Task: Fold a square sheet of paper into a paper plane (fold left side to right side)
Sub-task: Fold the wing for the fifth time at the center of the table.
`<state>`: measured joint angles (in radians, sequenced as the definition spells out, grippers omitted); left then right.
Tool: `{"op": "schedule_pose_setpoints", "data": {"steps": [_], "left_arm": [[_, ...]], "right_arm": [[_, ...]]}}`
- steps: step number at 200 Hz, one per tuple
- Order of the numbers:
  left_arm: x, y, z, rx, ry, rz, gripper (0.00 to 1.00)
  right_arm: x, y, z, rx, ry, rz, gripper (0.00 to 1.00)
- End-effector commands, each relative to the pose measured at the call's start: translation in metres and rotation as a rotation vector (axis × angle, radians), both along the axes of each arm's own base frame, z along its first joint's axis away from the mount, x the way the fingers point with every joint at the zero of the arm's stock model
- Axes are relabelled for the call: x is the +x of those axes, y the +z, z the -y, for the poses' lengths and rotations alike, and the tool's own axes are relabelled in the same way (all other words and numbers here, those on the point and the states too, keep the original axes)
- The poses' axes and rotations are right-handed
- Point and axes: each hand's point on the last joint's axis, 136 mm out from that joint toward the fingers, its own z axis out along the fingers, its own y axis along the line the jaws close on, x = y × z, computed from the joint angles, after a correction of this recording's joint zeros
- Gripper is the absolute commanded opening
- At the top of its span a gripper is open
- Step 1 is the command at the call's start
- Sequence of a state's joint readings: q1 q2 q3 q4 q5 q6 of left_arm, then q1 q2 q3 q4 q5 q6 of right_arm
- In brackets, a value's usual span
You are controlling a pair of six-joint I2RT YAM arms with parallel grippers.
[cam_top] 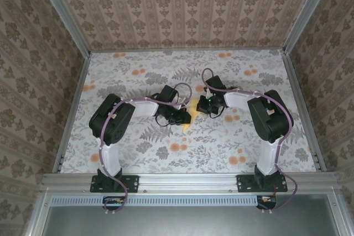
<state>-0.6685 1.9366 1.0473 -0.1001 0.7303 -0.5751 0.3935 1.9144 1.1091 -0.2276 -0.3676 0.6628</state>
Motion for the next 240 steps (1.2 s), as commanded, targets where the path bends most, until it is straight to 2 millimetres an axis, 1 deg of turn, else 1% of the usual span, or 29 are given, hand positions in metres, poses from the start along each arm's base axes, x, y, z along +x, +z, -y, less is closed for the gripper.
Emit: {"op": "schedule_pose_setpoints", "data": {"steps": [1,33,48,60,71,83,99,110,138,171,204,240], "left_arm": [[-0.014,-0.019,-0.009,0.062,-0.019,-0.032,0.13],[-0.019,-0.024,-0.01,0.082,-0.021,-0.037,0.13],[-0.022,-0.029,-0.012,0.103,-0.016,-0.042,0.11],[-0.025,-0.034,-0.015,0.122,-0.013,-0.048,0.1],[-0.026,-0.037,-0.017,0.131,-0.011,-0.048,0.1],[-0.027,-0.04,-0.018,0.134,-0.008,-0.051,0.09],[-0.028,-0.041,-0.017,0.124,-0.01,-0.051,0.07],[-0.028,-0.04,-0.016,0.119,-0.014,-0.048,0.06],[-0.028,-0.04,-0.015,0.116,-0.017,-0.043,0.06],[-0.028,-0.039,-0.016,0.119,-0.019,-0.039,0.06],[-0.028,-0.038,-0.016,0.123,-0.021,-0.039,0.06],[-0.029,-0.038,-0.017,0.124,-0.022,-0.039,0.06]], "right_arm": [[-0.013,-0.015,0.012,-0.053,0.0,-0.058,0.04],[-0.006,-0.005,0.007,-0.03,0.008,-0.028,0.04],[-0.002,0.004,0.004,-0.006,0.011,-0.001,0.04],[0.004,0.016,0.003,0.019,0.011,0.035,0.03],[0.01,0.032,0.003,0.053,0.008,0.078,0.03],[0.013,0.046,0.007,0.068,-0.001,0.117,0.02],[0.01,0.06,0.008,0.092,0.015,0.148,0.0],[0.004,0.065,0.002,0.132,0.031,0.159,0.0],[-0.015,0.058,-0.016,0.201,0.062,0.15,0.0],[-0.024,0.044,-0.033,0.201,0.103,0.131,0.0],[-0.026,0.027,-0.036,0.179,0.117,0.111,0.0],[-0.026,0.011,-0.029,0.121,0.127,0.095,0.0]]}}
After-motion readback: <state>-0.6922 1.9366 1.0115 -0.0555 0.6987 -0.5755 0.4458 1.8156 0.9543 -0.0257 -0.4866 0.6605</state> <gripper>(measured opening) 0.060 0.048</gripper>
